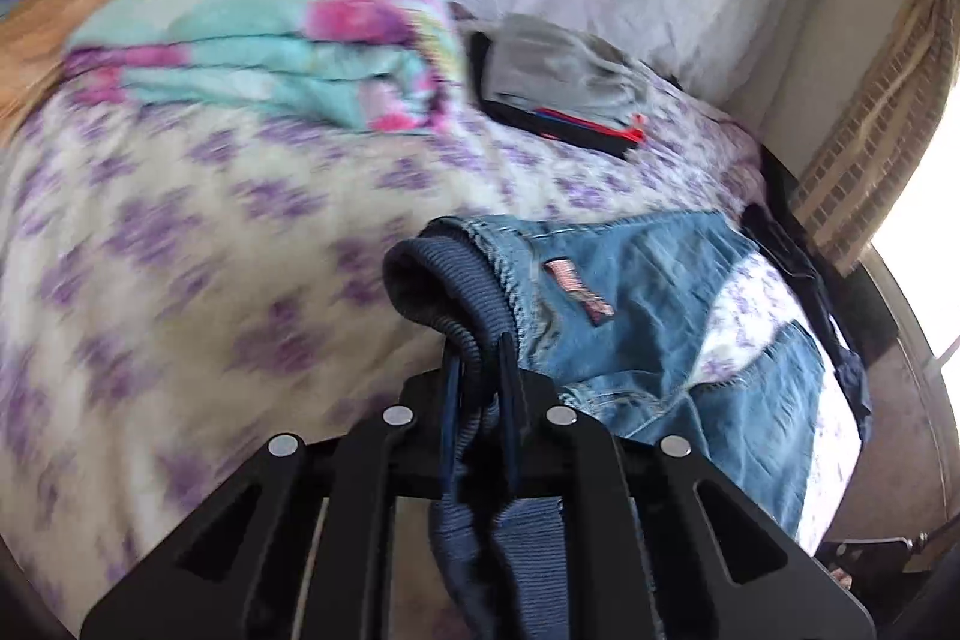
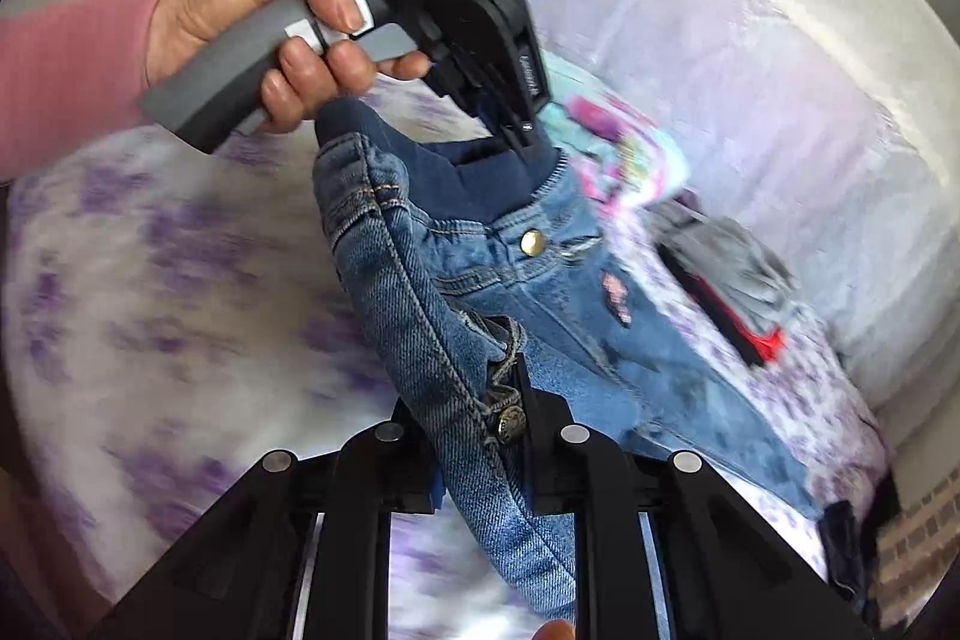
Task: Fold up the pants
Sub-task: 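Lift the jeans by the waistband with both grippers and flip them over onto the bed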
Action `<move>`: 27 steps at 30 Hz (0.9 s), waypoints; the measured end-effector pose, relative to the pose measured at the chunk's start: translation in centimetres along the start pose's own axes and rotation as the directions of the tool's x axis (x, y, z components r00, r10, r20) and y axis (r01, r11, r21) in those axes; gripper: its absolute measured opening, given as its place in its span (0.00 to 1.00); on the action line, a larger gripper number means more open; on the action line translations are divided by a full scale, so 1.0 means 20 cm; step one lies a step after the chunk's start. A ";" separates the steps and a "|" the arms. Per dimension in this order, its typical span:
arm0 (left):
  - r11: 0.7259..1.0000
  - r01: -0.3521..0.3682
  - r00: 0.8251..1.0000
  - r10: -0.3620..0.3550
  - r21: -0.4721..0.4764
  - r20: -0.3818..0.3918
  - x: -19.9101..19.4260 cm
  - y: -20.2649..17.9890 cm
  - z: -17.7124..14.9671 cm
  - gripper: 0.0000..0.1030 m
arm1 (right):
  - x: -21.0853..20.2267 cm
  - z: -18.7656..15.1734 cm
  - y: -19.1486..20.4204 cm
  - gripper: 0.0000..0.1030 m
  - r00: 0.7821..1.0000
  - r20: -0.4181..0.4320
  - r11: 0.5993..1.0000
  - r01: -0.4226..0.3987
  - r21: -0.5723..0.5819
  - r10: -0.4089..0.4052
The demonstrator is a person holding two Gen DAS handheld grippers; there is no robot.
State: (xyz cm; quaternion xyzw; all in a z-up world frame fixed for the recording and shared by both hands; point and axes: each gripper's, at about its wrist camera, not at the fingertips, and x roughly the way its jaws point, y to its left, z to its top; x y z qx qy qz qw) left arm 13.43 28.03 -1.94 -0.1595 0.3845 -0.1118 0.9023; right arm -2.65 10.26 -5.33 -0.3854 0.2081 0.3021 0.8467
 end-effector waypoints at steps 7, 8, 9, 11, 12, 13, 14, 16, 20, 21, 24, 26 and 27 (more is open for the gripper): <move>0.980 -0.193 0.981 0.194 -0.043 0.023 -0.08 0.17 -0.12 0.11 | 0.01 -0.04 0.02 0.60 0.988 0.032 0.988 -0.151 0.044 0.150; 0.975 -0.220 0.974 0.221 -0.016 0.058 -0.13 0.15 -0.10 0.11 | -0.02 -0.05 -0.02 0.67 0.984 0.053 0.983 -0.174 0.065 0.171; 0.975 -0.222 0.972 0.222 -0.006 0.081 -0.17 0.13 -0.08 0.16 | -0.05 -0.05 -0.08 0.81 0.981 0.074 0.978 -0.188 0.090 0.181; 0.981 -0.195 0.976 0.191 0.026 0.107 -0.25 0.06 -0.02 0.50 | -0.11 -0.07 -0.22 0.93 0.973 0.103 0.965 -0.220 0.141 0.206; 0.982 -0.185 0.978 0.180 0.036 0.109 -0.27 0.04 0.00 0.78 | -0.12 -0.08 -0.30 0.94 0.971 0.105 0.959 -0.228 0.167 0.213; 0.983 -0.177 0.979 0.171 0.044 0.114 -0.29 0.01 0.02 0.89 | -0.12 -0.09 -0.38 0.95 0.972 0.098 0.954 -0.230 0.191 0.215; 0.985 -0.166 0.981 0.159 0.056 0.115 -0.29 -0.03 0.05 0.89 | -0.11 -0.10 -0.48 0.97 0.971 0.078 0.947 -0.239 0.215 0.227; 0.985 -0.145 0.987 0.137 0.094 0.087 -0.28 -0.08 0.08 0.89 | -0.09 -0.11 -0.64 0.97 0.961 0.050 0.933 -0.276 0.233 0.272; 0.969 -0.119 0.992 0.122 0.216 0.000 -0.16 -0.19 0.21 0.90 | 0.00 -0.11 -0.90 0.97 0.935 -0.041 0.924 -0.341 0.173 0.353; 0.965 -0.108 0.993 0.118 0.240 -0.025 -0.13 -0.20 0.22 0.90 | 0.05 -0.12 -0.94 0.97 0.943 -0.094 0.943 -0.308 0.128 0.321; 0.952 -0.068 0.986 0.109 0.297 -0.125 0.00 -0.23 0.30 0.90 | 0.25 -0.12 -1.07 0.97 0.918 -0.253 0.952 -0.285 0.109 0.304; 0.950 0.000 0.977 0.066 0.314 -0.202 0.08 -0.22 0.35 0.90 | 0.35 -0.09 -1.22 0.97 0.900 -0.270 0.937 -0.305 0.168 0.341; 0.948 0.039 0.970 0.040 0.316 -0.240 0.13 -0.21 0.39 0.89 | 0.39 -0.08 -1.29 0.97 0.892 -0.268 0.927 -0.322 0.190 0.364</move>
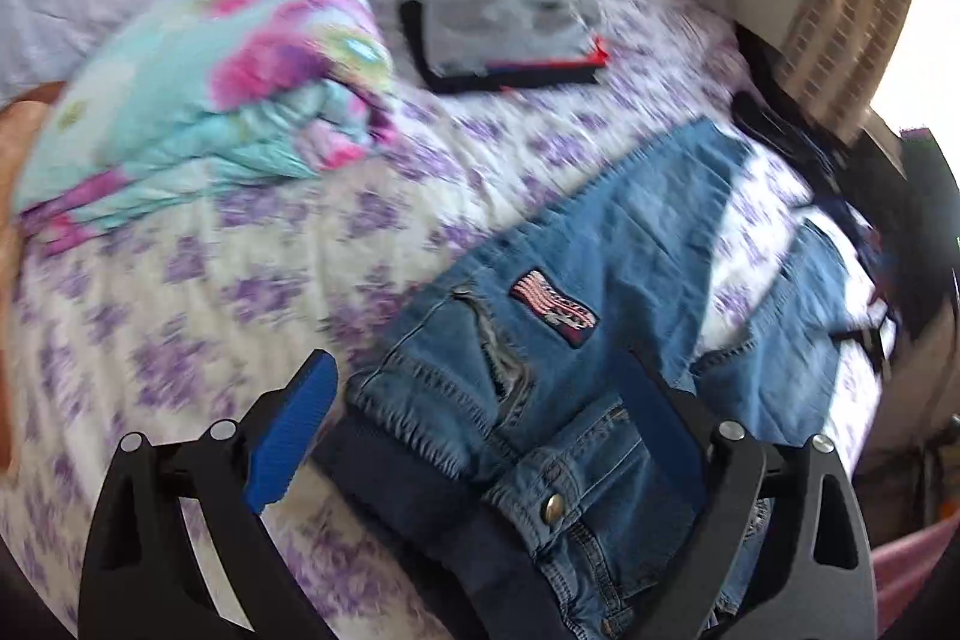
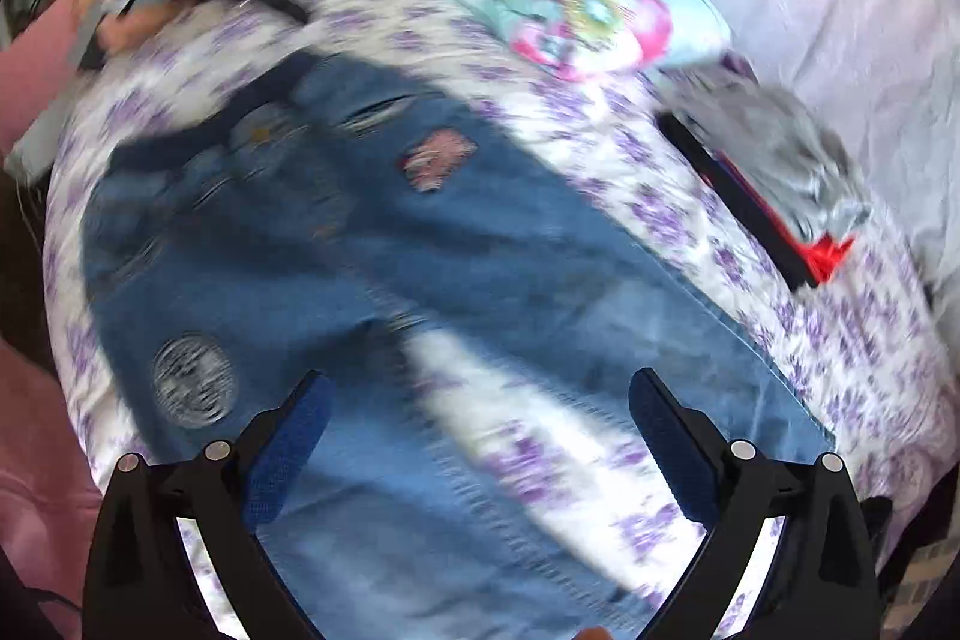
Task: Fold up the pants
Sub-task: 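Lift the jeans by the waistband with both grippers and flip them over onto the bed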
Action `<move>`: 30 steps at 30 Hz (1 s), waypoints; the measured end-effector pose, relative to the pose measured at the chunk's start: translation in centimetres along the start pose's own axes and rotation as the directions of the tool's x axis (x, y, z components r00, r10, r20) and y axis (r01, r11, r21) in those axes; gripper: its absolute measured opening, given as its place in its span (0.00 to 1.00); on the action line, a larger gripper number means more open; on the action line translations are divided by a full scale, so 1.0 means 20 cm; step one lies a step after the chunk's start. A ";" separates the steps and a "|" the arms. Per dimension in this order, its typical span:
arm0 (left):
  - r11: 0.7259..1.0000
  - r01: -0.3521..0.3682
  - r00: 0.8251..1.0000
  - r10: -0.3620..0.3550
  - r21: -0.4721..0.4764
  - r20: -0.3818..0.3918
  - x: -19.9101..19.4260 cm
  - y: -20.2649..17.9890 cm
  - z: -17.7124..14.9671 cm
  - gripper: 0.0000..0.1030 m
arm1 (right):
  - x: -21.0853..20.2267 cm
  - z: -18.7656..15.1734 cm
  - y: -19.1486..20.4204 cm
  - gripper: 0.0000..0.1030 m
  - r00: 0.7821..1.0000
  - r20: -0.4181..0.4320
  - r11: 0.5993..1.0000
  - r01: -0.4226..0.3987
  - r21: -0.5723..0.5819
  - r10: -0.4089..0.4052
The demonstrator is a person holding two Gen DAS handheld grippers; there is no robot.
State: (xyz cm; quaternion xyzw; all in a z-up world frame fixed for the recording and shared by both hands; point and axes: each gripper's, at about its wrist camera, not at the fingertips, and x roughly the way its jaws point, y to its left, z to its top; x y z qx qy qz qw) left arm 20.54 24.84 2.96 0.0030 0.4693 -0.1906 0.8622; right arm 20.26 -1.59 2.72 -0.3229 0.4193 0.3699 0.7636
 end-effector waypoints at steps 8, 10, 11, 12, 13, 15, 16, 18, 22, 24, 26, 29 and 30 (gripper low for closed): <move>0.981 0.140 0.979 -0.116 0.138 -0.166 0.24 0.10 0.11 0.67 | 0.37 0.24 -0.35 0.74 0.992 -0.099 0.987 -0.090 -0.132 0.077; 0.975 0.169 0.970 -0.138 0.148 -0.198 0.29 0.13 0.12 0.67 | 0.51 0.27 -0.39 0.71 0.982 -0.167 0.973 -0.125 -0.194 0.092; 0.971 0.187 0.965 -0.153 0.149 -0.213 0.32 0.15 0.11 0.67 | 0.59 0.28 -0.40 0.70 0.978 -0.191 0.966 -0.129 -0.223 0.087; 0.967 0.206 0.958 -0.168 0.150 -0.231 0.35 0.17 0.12 0.67 | 0.66 0.28 -0.42 0.70 0.975 -0.203 0.962 -0.137 -0.236 0.089; 0.966 0.209 0.956 -0.170 0.150 -0.239 0.37 0.18 0.12 0.67 | 0.71 0.30 -0.45 0.70 0.973 -0.211 0.961 -0.148 -0.234 0.098; 0.963 0.233 0.945 -0.191 0.137 -0.265 0.42 0.22 0.12 0.67 | 0.80 0.34 -0.53 0.70 0.964 -0.214 0.963 -0.200 -0.179 0.160; 0.959 0.254 0.935 -0.211 0.127 -0.284 0.44 0.24 0.12 0.67 | 0.82 0.35 -0.57 0.70 0.959 -0.213 0.960 -0.225 -0.166 0.188; 0.940 0.324 0.901 -0.273 0.103 -0.337 0.49 0.27 0.12 0.67 | 0.87 0.37 -0.61 0.70 0.940 -0.243 0.943 -0.286 -0.171 0.241; 0.907 0.413 0.833 -0.340 0.082 -0.437 0.59 0.28 0.10 0.68 | 0.97 0.36 -0.63 0.72 0.889 -0.321 0.906 -0.391 -0.161 0.327; 0.905 0.420 0.818 -0.344 0.071 -0.461 0.64 0.29 0.10 0.64 | 0.97 0.37 -0.64 0.67 0.882 -0.329 0.903 -0.402 -0.151 0.338; 0.912 0.400 0.834 -0.320 0.092 -0.450 0.65 0.29 0.11 0.52 | 0.95 0.37 -0.67 0.42 0.878 -0.330 0.906 -0.404 -0.124 0.346; 0.907 0.404 0.848 -0.325 0.115 -0.418 0.61 0.28 0.11 0.27 | 0.89 0.35 -0.65 0.10 0.896 -0.324 0.919 -0.366 -0.148 0.305; 0.907 0.399 0.859 -0.319 0.133 -0.402 0.58 0.27 0.10 0.25 | 0.86 0.34 -0.64 0.08 0.902 -0.316 0.924 -0.353 -0.151 0.293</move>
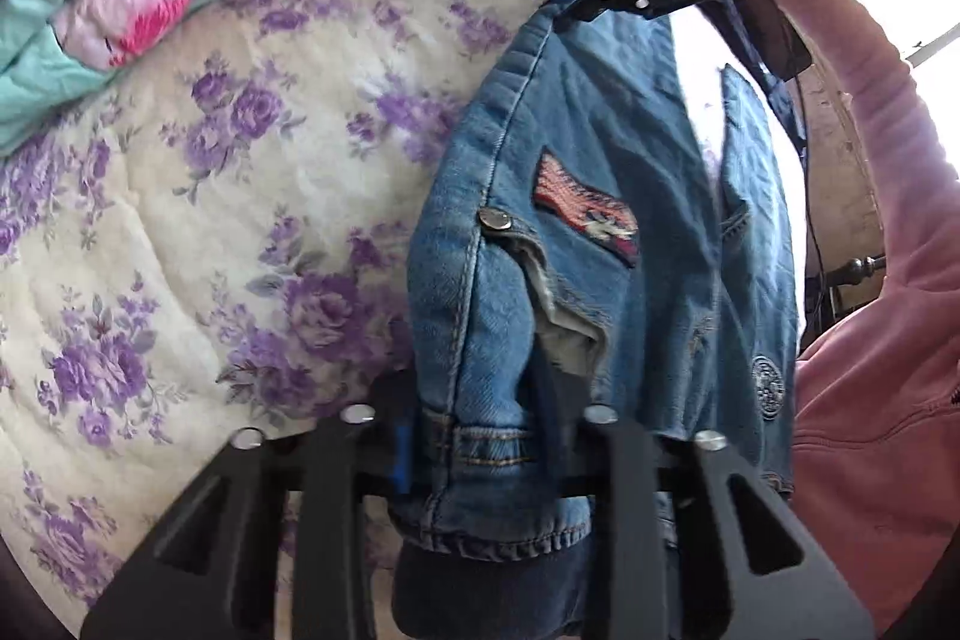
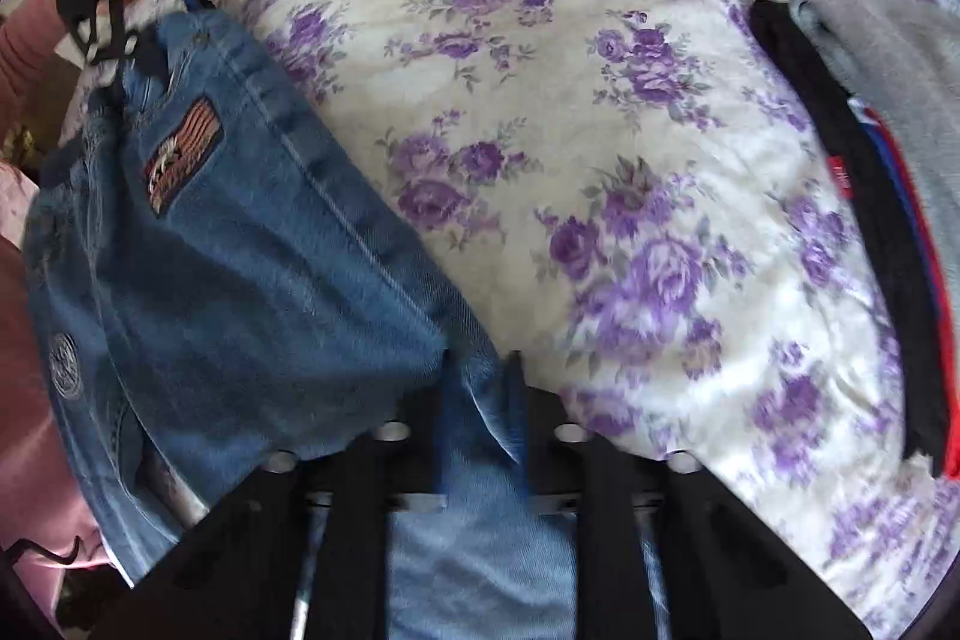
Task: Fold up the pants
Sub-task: 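Lift the jeans by the waistband with both grippers and flip them over onto the bed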
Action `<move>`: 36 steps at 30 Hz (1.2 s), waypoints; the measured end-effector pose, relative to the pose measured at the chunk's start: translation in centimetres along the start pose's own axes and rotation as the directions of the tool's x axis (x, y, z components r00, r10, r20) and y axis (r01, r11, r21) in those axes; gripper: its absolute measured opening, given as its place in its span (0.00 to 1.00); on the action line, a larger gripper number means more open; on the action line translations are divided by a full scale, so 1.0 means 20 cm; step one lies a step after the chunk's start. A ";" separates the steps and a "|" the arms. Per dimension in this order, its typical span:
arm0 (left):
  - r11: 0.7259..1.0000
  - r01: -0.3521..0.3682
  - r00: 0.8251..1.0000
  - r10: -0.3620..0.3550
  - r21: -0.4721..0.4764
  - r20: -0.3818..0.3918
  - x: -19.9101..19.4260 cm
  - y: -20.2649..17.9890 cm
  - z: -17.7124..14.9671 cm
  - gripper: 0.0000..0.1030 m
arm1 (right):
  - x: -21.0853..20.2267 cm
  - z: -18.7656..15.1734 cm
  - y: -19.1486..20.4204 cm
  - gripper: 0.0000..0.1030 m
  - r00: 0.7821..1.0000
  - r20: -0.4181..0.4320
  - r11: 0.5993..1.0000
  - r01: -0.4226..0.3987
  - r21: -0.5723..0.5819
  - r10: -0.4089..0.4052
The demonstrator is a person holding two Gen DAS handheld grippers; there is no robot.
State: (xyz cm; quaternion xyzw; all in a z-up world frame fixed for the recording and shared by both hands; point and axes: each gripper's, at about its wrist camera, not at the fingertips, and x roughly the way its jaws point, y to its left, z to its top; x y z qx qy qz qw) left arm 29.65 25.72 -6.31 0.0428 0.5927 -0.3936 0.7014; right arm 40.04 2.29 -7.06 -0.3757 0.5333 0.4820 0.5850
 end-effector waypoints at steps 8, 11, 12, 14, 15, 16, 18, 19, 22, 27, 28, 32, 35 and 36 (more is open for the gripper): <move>0.967 -0.213 0.973 0.197 0.141 0.121 -0.20 -0.31 -0.03 0.23 | -0.37 -0.23 0.43 0.06 0.980 0.077 0.983 0.182 -0.012 -0.181; 0.939 -0.270 0.956 0.236 0.210 0.173 -0.26 -0.51 -0.08 0.22 | -0.56 -0.38 0.66 0.06 0.963 0.102 0.968 0.251 -0.021 -0.248; 0.923 -0.294 0.948 0.249 0.250 0.196 -0.28 -0.61 -0.12 0.22 | -0.61 -0.36 0.69 0.06 0.960 0.109 0.964 0.263 -0.021 -0.260; 0.897 -0.328 0.938 0.271 0.296 0.219 -0.30 -0.74 -0.18 0.22 | -0.69 -0.42 0.84 0.06 0.950 0.124 0.956 0.291 -0.020 -0.287; 0.879 -0.346 0.931 0.281 0.327 0.231 -0.30 -0.83 -0.22 0.22 | -0.70 -0.45 0.90 0.06 0.947 0.128 0.953 0.300 -0.025 -0.295; 0.865 -0.358 0.928 0.286 0.352 0.240 -0.29 -0.91 -0.27 0.22 | -0.69 -0.48 0.97 0.05 0.945 0.134 0.952 0.305 -0.029 -0.299; 0.835 -0.384 0.919 0.304 0.394 0.250 -0.25 -1.05 -0.37 0.21 | -0.68 -0.56 1.14 0.05 0.945 0.143 0.952 0.303 -0.036 -0.295; 0.825 -0.391 0.917 0.311 0.407 0.250 -0.23 -1.09 -0.41 0.21 | -0.66 -0.60 1.19 0.05 0.944 0.142 0.951 0.307 -0.040 -0.298; 0.776 -0.435 0.900 0.359 0.457 0.248 -0.14 -1.22 -0.54 0.21 | -0.56 -0.72 1.35 0.05 0.940 0.135 0.945 0.323 -0.051 -0.314; 0.735 -0.471 0.882 0.406 0.488 0.240 0.02 -1.31 -0.68 0.21 | -0.34 -0.87 1.52 0.05 0.919 0.145 0.925 0.377 -0.055 -0.366; 0.725 -0.479 0.877 0.415 0.495 0.242 0.05 -1.33 -0.71 0.21 | -0.30 -0.88 1.53 0.05 0.916 0.145 0.921 0.385 -0.057 -0.374; 0.687 -0.518 0.853 0.460 0.510 0.247 0.19 -1.35 -0.78 0.22 | -0.12 -0.93 1.58 0.06 0.902 0.144 0.908 0.417 -0.048 -0.407; 0.672 -0.545 0.836 0.478 0.501 0.269 0.29 -1.35 -0.84 0.22 | -0.01 -0.95 1.60 0.08 0.887 0.141 0.893 0.448 -0.037 -0.440; 0.673 -0.562 0.827 0.482 0.481 0.291 0.31 -1.34 -0.86 0.22 | 0.01 -0.96 1.62 0.08 0.879 0.143 0.884 0.465 -0.044 -0.455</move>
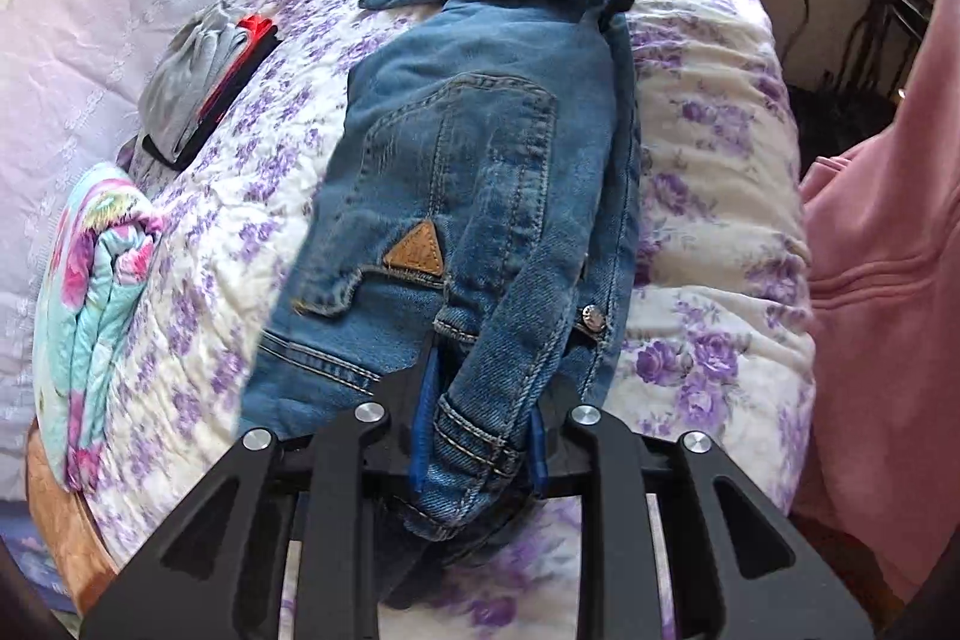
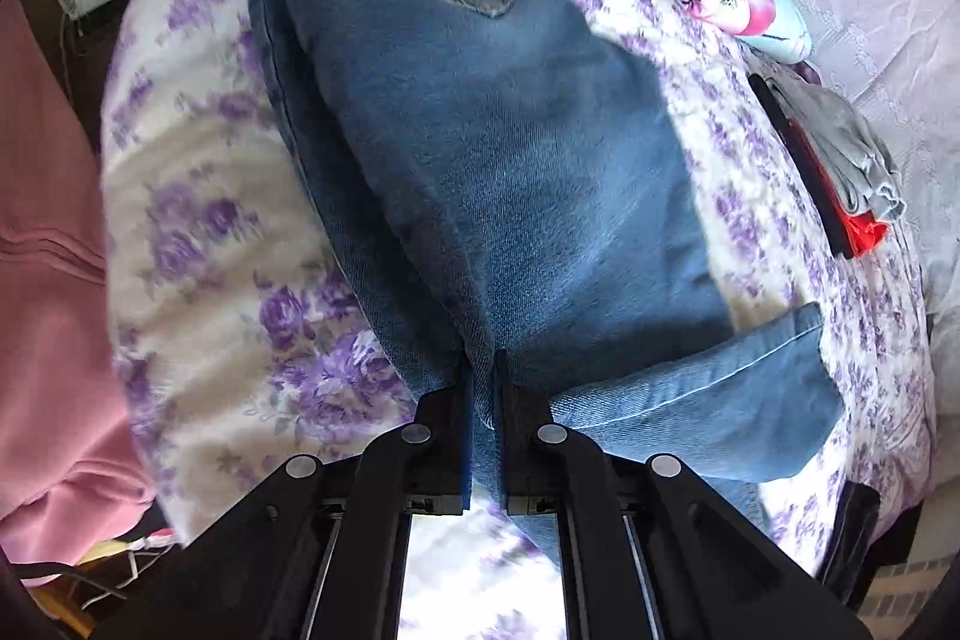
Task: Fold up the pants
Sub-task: 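Lift the jeans by the waistband with both grippers and flip them over onto the bed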
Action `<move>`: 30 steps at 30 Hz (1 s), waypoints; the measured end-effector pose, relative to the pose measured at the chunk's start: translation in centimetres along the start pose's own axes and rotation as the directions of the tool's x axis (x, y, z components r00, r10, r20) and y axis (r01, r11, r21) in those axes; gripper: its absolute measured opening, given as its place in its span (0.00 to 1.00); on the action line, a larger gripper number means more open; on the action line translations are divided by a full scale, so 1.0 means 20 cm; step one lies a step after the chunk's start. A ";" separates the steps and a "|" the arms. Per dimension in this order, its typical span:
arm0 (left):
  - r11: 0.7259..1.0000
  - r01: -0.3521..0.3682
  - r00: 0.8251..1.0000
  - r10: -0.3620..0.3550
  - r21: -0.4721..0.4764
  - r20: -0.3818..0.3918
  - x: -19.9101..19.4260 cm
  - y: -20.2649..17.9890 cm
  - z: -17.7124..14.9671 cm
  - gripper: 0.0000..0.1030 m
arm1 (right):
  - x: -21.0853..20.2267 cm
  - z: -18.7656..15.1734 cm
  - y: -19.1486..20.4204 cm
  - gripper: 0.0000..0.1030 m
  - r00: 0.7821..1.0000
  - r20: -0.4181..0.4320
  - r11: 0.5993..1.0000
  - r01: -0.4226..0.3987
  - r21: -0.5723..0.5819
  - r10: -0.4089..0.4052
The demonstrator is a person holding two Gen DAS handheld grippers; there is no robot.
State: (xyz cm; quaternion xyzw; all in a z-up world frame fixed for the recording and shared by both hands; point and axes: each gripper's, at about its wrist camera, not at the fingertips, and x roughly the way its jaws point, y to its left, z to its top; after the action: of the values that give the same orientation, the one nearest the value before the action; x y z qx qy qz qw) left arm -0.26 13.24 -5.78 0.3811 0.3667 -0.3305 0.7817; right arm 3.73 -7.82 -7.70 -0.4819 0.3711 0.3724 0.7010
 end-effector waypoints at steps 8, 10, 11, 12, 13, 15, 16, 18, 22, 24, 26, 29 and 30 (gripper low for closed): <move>0.991 -0.084 0.993 0.093 -0.107 0.079 -0.21 -0.02 -0.05 0.46 | -0.21 0.00 -0.05 0.57 0.989 0.136 0.986 -0.073 0.152 0.052; 0.975 -0.126 0.978 0.154 -0.184 0.144 -0.35 0.02 -0.09 0.56 | -0.31 0.02 -0.07 0.58 0.968 0.240 0.964 -0.131 0.231 0.074; 0.963 -0.139 0.966 0.183 -0.233 0.181 -0.43 0.05 -0.10 0.56 | -0.36 0.04 -0.07 0.58 0.948 0.308 0.951 -0.166 0.262 0.081; 0.952 -0.140 0.957 0.200 -0.271 0.210 -0.47 0.07 -0.10 0.57 | -0.39 0.05 -0.07 0.60 0.930 0.358 0.943 -0.187 0.275 0.080; 0.944 -0.134 0.949 0.210 -0.303 0.234 -0.50 0.08 -0.10 0.59 | -0.42 0.08 -0.05 0.61 0.911 0.405 0.939 -0.202 0.279 0.076; 0.930 -0.101 0.933 0.211 -0.354 0.290 -0.53 0.09 -0.06 0.61 | -0.43 0.14 -0.02 0.62 0.867 0.496 0.929 -0.227 0.292 0.056; 0.928 -0.085 0.927 0.208 -0.364 0.312 -0.52 0.08 -0.03 0.61 | -0.41 0.16 -0.01 0.64 0.849 0.525 0.921 -0.246 0.301 0.056; 0.918 -0.026 0.917 0.179 -0.395 0.356 -0.45 0.06 0.03 0.68 | -0.30 0.22 0.01 0.69 0.838 0.541 0.892 -0.299 0.338 0.076; 0.851 0.101 0.975 0.018 -0.515 0.221 -0.06 0.02 0.04 0.76 | 0.08 0.24 0.05 0.70 0.928 0.315 0.804 -0.338 0.489 0.198; 0.857 0.040 0.990 0.037 -0.514 0.138 0.07 -0.04 0.00 0.76 | 0.03 0.21 0.04 0.70 0.913 0.360 0.803 -0.358 0.477 0.193; 0.907 -0.066 0.984 0.128 -0.415 0.123 0.03 -0.14 0.03 0.77 | -0.05 0.19 -0.07 0.70 0.911 0.375 0.756 -0.366 0.542 0.172; 0.900 -0.072 0.970 0.164 -0.429 0.181 -0.08 -0.11 0.11 0.83 | -0.19 0.12 -0.32 0.91 0.923 0.386 0.645 -0.291 0.707 -0.006; 0.878 -0.046 0.956 0.178 -0.476 0.235 -0.13 -0.07 0.15 0.95 | -0.21 0.10 -0.40 0.91 0.935 0.351 0.600 -0.247 0.761 -0.060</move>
State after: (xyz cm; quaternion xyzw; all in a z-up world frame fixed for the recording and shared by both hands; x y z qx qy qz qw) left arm -1.67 10.63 -2.78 0.1543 0.3018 -0.2358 0.9108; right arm 9.24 -8.71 -0.39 -0.0274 0.3955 0.2827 0.8735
